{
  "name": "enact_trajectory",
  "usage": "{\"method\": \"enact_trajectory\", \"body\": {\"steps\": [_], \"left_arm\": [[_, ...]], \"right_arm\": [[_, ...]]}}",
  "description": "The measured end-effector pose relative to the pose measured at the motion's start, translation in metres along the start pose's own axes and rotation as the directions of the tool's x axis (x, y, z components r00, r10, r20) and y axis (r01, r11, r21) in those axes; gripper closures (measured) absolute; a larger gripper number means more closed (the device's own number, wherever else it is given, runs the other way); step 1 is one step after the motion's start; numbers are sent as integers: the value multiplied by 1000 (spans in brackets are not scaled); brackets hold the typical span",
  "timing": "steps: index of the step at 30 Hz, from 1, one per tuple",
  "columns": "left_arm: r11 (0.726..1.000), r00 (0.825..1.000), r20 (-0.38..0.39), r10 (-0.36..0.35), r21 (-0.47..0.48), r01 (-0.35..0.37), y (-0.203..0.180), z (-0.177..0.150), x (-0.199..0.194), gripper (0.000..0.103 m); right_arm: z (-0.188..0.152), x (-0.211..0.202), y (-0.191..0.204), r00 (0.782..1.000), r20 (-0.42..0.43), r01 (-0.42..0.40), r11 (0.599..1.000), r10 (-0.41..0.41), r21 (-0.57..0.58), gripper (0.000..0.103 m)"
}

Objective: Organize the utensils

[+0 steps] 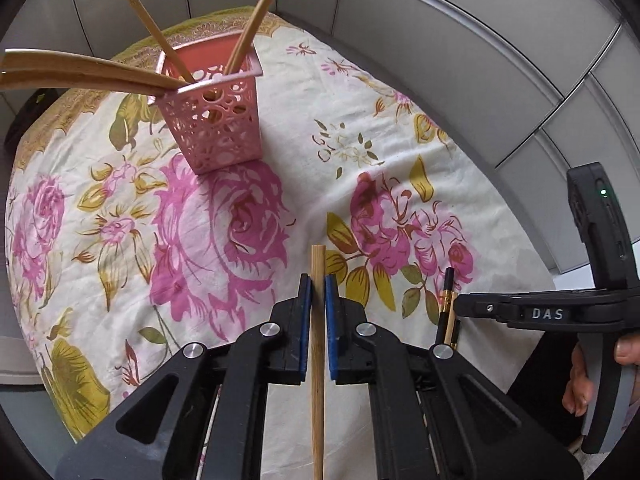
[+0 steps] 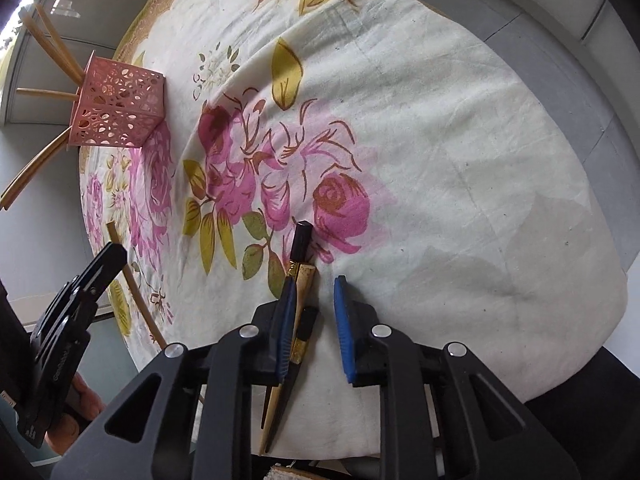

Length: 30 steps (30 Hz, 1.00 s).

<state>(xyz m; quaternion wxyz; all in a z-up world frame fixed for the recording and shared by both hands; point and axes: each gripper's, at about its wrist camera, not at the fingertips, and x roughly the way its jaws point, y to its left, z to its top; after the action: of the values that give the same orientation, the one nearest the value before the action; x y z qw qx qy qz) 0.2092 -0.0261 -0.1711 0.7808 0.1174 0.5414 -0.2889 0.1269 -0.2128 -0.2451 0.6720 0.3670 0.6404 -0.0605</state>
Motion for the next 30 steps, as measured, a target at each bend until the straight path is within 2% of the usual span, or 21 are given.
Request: {"method": "enact_trajectory", "body": {"steps": [4,8,10,12,18,25,28,30], "left_arm": [[1000,1000,20,-1,-17,2,-1,5,-9,96],[999,999,51,-6,-41,8,3,2,-20,96],[999,998,70,-8,-52,12,8,1,-28,96],[998,996,84,-9,-64,14,13,-1,-31,96],[996,996,91,0,-88,8,24,-8,-35,96],[994,995,97,8,-105,2,30,-9,-38,96],[995,995,98,10,-102,0,31,-9,-38,96],[994,995,99,15,-111,-4,31,-9,-39,96]], "right_arm": [[4,6,25,993,20,115,991,-114,-64,83],[0,16,58,962,65,272,943,-264,-190,83],[-4,19,68,952,74,306,923,-297,-234,83],[-6,20,67,956,58,294,926,-289,-236,83],[3,14,43,986,-8,166,975,-169,-146,83],[3,11,39,977,3,209,963,-212,-172,85],[2,7,29,988,-43,141,982,-147,-123,81],[0,7,29,989,-39,140,984,-145,-107,81]]}}
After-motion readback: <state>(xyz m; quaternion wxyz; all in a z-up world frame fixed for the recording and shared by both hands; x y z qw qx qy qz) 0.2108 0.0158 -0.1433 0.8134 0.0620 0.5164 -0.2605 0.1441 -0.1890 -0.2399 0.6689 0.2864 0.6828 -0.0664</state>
